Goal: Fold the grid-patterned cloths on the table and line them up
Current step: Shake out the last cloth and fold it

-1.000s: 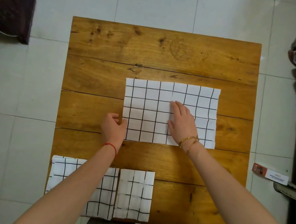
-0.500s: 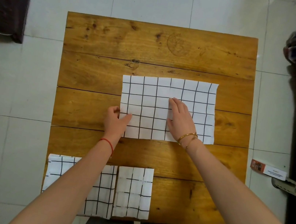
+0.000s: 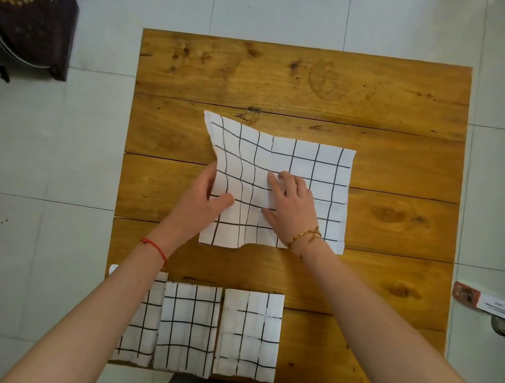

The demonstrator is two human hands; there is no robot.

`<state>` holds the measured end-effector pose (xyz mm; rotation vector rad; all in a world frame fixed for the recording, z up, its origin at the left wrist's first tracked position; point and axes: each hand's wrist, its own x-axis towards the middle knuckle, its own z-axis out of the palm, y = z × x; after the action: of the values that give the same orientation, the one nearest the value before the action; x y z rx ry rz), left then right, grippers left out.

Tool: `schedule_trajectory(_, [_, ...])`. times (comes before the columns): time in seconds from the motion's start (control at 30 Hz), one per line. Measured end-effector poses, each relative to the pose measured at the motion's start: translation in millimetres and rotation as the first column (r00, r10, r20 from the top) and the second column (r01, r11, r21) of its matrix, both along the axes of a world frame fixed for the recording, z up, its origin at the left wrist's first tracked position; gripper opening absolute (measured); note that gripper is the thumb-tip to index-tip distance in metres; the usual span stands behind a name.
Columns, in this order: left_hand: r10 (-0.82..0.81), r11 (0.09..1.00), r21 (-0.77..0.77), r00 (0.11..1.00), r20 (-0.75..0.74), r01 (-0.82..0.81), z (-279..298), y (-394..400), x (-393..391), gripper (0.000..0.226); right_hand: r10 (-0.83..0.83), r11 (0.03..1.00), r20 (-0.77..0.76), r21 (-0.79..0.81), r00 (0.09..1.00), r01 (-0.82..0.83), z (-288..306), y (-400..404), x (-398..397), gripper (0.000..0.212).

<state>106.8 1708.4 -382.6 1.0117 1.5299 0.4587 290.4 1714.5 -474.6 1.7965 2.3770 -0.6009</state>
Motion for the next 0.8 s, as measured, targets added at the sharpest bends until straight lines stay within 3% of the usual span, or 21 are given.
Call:
schedule_trajectory(0.2, [-0.160, 0.984, 0.081, 0.986, 0.046, 0.156, 5.4, 7.4, 26.0, 0.061, -0.011, 1.000, -0.054, 0.002, 0.998, 0.012, -0.1, 1.5, -6.8, 0.066])
schedule_trajectory(0.27, [-0.214, 0.971, 0.108, 0.977, 0.016, 0.211, 0.2, 8.3, 38.9, 0.068, -0.073, 0.997, -0.148, 0.028, 0.986, 0.077, 4.4, 1.3, 2.0, 0.048])
schedule_trajectory(0.33, [-0.250, 0.962, 0.113, 0.968, -0.003, 0.249, -3.3, 7.7, 55.0, 0.071, -0.216, 0.975, -0.282, -0.010, 0.935, 0.222, 15.7, 1.2, 13.9, 0.014])
schedule_trajectory(0.37, [-0.260, 0.960, 0.112, 0.965, 0.017, 0.257, -4.1, 6.9, 63.8, 0.073, -0.320, 0.946, -0.342, -0.063, 0.883, 0.319, 20.5, 1.2, 21.4, 0.008])
schedule_trajectory(0.47, [-0.282, 0.958, 0.087, 0.955, 0.095, 0.274, -13.6, 1.8, 85.5, 0.081, -0.634, 0.762, -0.454, -0.226, 0.626, 0.607, 31.1, 1.0, 47.0, 0.025])
schedule_trajectory(0.6, [-0.352, 0.936, 0.056, 0.932, 0.090, 0.348, -24.4, -6.5, 100.5, 0.086, -0.823, 0.523, -0.445, -0.355, 0.351, 0.775, 36.0, 1.4, 76.7, 0.051])
schedule_trajectory(0.7, [-0.341, 0.938, 0.082, 0.940, 0.023, 0.338, -31.4, -12.2, 98.3, 0.071, -0.840, 0.510, -0.420, -0.395, 0.344, 0.764, 30.8, 2.1, 89.6, 0.051])
schedule_trajectory(0.8, [-0.306, 0.923, 0.180, 0.931, -0.199, 0.342, -39.6, -13.6, 86.4, 0.054, -0.832, 0.543, -0.369, -0.383, 0.415, 0.747, 23.9, 7.2, 93.0, 0.028])
